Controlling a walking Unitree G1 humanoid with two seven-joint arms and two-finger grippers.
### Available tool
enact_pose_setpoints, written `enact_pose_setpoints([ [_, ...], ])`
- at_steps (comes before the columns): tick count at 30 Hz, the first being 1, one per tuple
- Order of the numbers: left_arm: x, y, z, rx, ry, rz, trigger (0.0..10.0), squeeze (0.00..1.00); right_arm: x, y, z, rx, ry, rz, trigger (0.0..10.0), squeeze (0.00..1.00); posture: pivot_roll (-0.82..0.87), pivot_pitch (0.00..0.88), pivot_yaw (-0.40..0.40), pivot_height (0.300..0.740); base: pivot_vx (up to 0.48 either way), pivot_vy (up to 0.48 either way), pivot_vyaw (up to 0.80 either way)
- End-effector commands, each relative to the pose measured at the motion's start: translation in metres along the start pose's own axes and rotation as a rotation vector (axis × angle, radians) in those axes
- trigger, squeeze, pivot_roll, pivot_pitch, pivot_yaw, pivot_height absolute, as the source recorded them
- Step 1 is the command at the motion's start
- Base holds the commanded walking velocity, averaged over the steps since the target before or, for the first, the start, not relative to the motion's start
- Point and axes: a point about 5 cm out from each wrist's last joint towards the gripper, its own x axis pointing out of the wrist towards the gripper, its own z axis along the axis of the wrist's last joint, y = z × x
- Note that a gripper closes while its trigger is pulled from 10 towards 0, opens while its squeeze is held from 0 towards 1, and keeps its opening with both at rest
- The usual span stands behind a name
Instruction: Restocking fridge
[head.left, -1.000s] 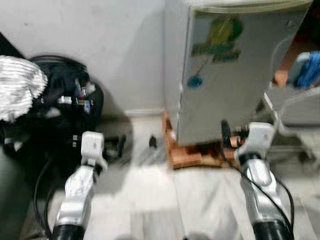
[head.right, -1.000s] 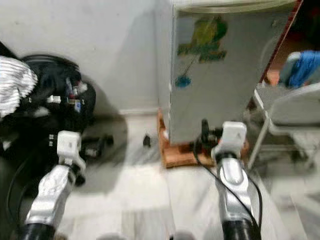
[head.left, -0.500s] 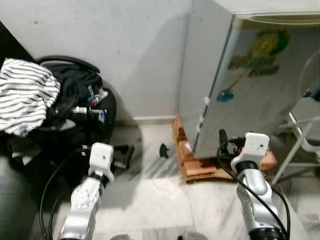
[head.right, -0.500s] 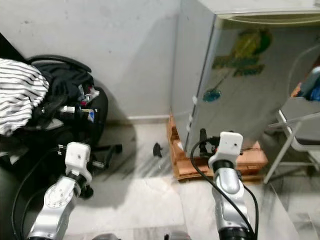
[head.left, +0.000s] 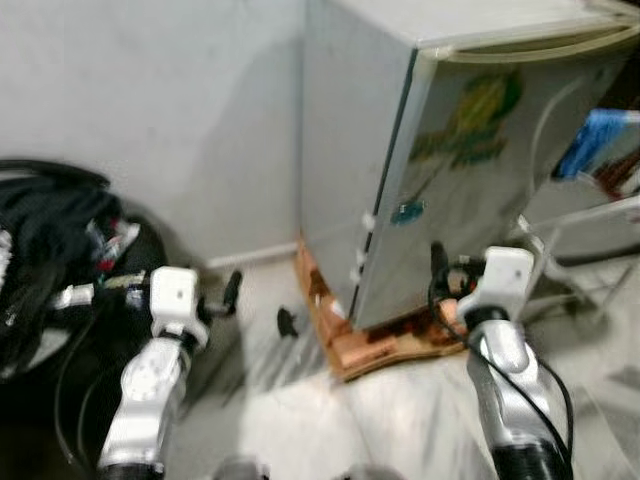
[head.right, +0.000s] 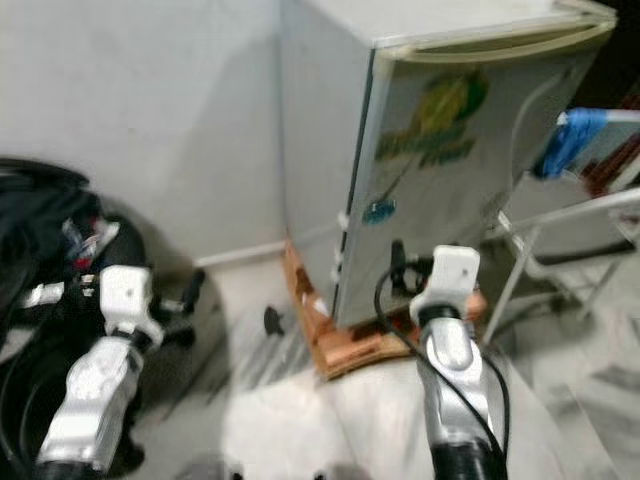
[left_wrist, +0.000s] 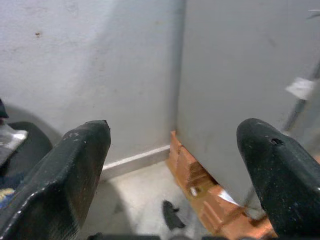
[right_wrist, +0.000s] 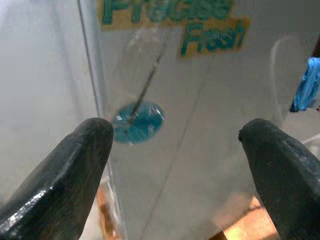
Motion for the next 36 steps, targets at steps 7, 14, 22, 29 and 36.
enact_pose_setpoints([
  [7,-0.001,0.0,0.003,-0.033,0.016,-0.005,10.0,0.0,-0.001,0.005,-0.005,0.006,0.033,0.013,10.0,0.0,0.0,0.086,-0.031,0.74,0.198,0.403,-0.8],
  [14,0.002,-0.004,0.003,-0.04,0.035,-0.022,10.0,0.0,-0.001,0.001,-0.004,0.009,0.03,-0.002,10.0,0.0,-0.01,0.089,-0.016,0.74,0.0,0.47,-0.79],
  [22,0.002,-0.006,0.002,-0.034,0.05,-0.025,10.0,0.0,-0.002,0.001,-0.006,0.016,0.041,-0.007,10.0,0.0,-0.01,0.087,-0.017,0.74,0.0,0.18,-0.09],
  [29,0.002,-0.004,0.005,-0.028,0.045,-0.02,10.0,0.0,-0.001,0.002,-0.006,0.018,0.048,-0.001,10.0,0.0,0.0,0.084,-0.024,0.74,0.0,0.0,-0.53],
  [36,0.003,-0.009,0.007,-0.058,0.036,-0.056,10.0,0.0,0.001,0.003,-0.005,0.017,0.047,0.007,10.0,0.0,0.0,0.097,-0.024,0.74,0.0,0.0,-0.8],
])
